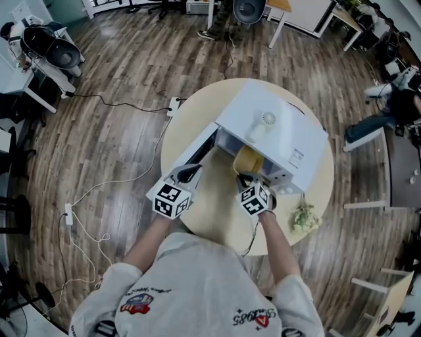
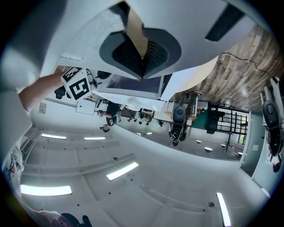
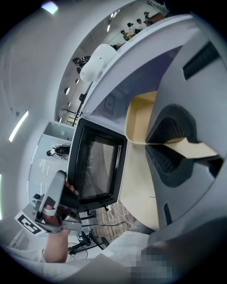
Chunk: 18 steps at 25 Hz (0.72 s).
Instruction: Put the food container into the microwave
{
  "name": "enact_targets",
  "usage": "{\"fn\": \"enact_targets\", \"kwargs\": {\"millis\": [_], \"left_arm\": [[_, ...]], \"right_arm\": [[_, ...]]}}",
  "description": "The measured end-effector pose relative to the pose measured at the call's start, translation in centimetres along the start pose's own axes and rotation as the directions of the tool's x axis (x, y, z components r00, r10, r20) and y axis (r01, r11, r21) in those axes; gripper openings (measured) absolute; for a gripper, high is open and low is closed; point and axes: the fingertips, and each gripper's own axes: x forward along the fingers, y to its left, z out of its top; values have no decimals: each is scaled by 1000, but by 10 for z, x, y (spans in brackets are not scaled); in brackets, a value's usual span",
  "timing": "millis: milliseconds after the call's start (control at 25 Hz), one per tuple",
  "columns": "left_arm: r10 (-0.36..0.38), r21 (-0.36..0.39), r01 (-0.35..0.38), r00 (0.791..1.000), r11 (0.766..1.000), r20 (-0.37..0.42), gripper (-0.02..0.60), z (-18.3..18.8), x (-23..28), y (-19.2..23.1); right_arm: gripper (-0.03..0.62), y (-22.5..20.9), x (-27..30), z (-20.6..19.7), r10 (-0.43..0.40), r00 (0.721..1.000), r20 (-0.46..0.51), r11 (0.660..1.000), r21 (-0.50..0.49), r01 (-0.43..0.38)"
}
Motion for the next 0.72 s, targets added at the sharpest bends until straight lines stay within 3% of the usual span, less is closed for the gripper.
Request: {"fn": "enact_targets", "kwargs": {"millis": [160,440,720], "left_arm": [[-4,-3,4,1000,1000,-6,5,-1,3,2],[-12,-10,12,1000,1000,-18,5,-5,9,2],[-15,-12,14,999,1000,-29,5,-9,11,2]], "right_arm": [[20,-11,13,-4,-11,1000,-23,1000,-9,11],[21,-21,32,-14,-28,995,-92,993,-118,17],[21,-36,49,-21,-63,991,-119,992,-115,49]]}}
